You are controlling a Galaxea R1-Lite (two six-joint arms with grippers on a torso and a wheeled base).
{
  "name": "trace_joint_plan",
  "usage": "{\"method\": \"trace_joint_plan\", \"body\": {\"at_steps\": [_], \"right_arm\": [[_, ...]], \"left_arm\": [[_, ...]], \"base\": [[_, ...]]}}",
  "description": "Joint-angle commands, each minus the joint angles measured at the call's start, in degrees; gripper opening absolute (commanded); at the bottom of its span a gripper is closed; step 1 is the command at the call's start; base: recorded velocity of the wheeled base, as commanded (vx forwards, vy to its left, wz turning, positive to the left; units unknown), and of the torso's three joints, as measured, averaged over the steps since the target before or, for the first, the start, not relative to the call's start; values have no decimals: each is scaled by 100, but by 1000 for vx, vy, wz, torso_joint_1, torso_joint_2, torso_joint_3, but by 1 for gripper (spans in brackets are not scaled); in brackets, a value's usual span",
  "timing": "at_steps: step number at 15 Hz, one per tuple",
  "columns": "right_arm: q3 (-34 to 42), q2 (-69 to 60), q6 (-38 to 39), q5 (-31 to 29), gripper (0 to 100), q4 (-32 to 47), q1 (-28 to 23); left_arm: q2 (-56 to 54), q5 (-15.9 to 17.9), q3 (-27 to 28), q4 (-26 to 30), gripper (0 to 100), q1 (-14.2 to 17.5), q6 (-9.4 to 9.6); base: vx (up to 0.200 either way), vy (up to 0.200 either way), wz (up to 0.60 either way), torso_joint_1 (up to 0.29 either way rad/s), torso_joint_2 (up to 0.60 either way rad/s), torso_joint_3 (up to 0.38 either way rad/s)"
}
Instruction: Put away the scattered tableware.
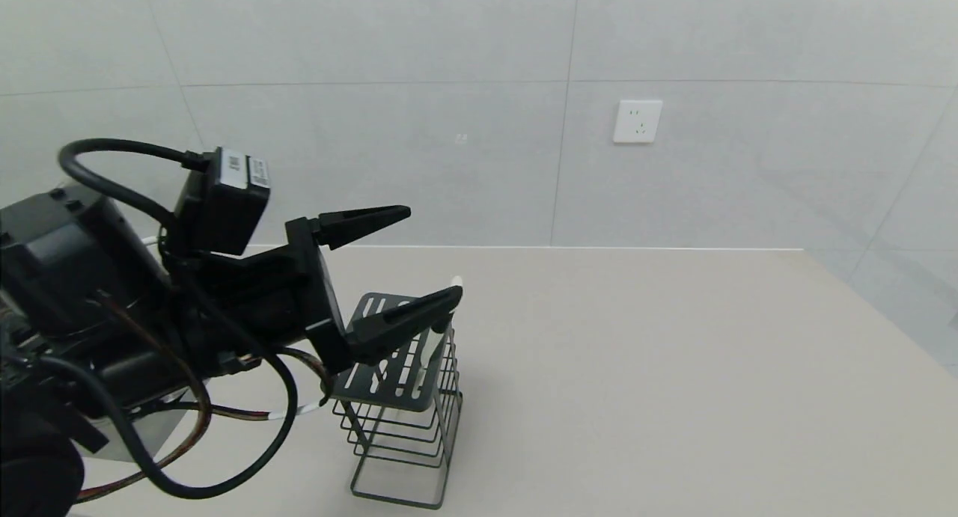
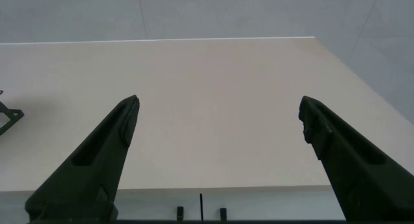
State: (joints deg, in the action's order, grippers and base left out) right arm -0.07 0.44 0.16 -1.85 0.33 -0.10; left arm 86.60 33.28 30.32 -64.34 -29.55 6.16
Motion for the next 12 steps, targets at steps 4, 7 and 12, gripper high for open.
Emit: {"method": "trace_joint_plan", "body": {"at_steps": [4, 7, 12], "right_arm": [[-1, 9, -7, 1, 100, 2, 1], [7, 9, 2, 1, 100, 2, 1], [-1, 9, 2, 1, 100, 2, 1]], "left_arm": [[-416, -41, -659, -1432, 100, 512, -97], [-768, -217, -1002, -1669, 100, 1232, -378], [-2464, -269, -1995, -1661, 100, 1918, -484]], "base": [[0, 0, 0, 0, 0, 0], [0, 0, 0, 0, 0, 0], [0, 0, 0, 0, 0, 0]]}}
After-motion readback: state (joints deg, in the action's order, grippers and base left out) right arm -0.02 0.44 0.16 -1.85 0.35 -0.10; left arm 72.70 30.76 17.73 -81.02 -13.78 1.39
